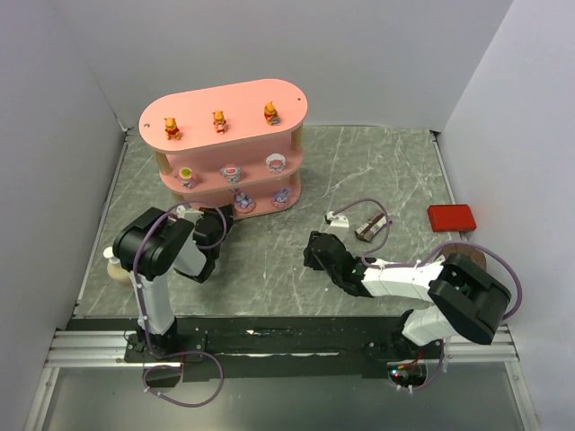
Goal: Place and organize the plastic toys onto the shelf
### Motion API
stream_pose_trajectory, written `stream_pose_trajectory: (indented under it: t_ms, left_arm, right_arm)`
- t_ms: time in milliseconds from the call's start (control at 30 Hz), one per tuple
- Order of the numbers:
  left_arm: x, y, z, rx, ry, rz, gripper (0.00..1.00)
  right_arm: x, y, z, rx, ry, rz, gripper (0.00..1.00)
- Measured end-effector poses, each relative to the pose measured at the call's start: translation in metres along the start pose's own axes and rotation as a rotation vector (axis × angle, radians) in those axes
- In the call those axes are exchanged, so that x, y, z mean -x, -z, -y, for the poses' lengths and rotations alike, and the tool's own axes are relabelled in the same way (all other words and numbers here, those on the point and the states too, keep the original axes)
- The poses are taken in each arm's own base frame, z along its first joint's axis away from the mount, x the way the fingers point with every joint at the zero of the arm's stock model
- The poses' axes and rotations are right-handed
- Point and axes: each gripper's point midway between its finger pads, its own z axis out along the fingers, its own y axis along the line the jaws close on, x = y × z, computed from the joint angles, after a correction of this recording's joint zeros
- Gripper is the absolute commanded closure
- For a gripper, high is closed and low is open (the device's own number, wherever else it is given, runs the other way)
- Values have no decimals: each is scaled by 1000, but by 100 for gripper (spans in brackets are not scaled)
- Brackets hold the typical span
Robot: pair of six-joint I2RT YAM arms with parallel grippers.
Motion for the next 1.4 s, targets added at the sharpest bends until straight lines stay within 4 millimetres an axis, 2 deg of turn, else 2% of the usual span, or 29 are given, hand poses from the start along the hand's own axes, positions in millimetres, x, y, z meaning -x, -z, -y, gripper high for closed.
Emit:
stream_pose_trajectory:
  t_ms: [167, 300, 400, 533, 700, 733, 800, 833, 967, 1133, 1233, 1400]
  left_arm:
    - [3, 3, -3, 8, -3, 5, 99]
    - [12, 19, -8, 24, -5, 24, 99]
    - [23, 32, -6, 20, 3, 48, 98]
    - [35, 42, 14, -34, 32, 67, 86]
    - [49, 56, 58, -137, 69, 77, 69]
    - [51, 60, 64, -147, 70, 75, 59]
    - [55, 66, 72, -154, 67, 71, 52]
    - [56, 69, 73, -146, 64, 65, 45]
    - [57, 82, 72, -94, 17, 36, 31]
    - [59, 97, 70, -48, -29, 8, 11]
    - [59, 104, 61, -9, -60, -5, 4]
    - [59, 110, 47, 60, -114, -29, 1]
  right_arm:
    - [0, 0, 3, -10, 0, -4, 50]
    - [-1, 2, 6, -19, 3, -12, 47]
    - [5, 8, 6, -21, -7, -4, 40]
    - [22, 20, 8, -42, -30, 23, 29]
    - [45, 33, 18, -71, -65, 68, 21]
    - [48, 35, 23, -86, -67, 69, 13]
    - [52, 39, 32, -118, -73, 71, 5]
    - [54, 41, 38, -145, -71, 70, 4]
    - [63, 51, 63, -265, -84, 71, 2]
    - [58, 56, 99, -403, -130, 49, 5]
    - [51, 56, 111, -453, -151, 25, 6]
    - [33, 55, 126, -534, -162, -25, 4]
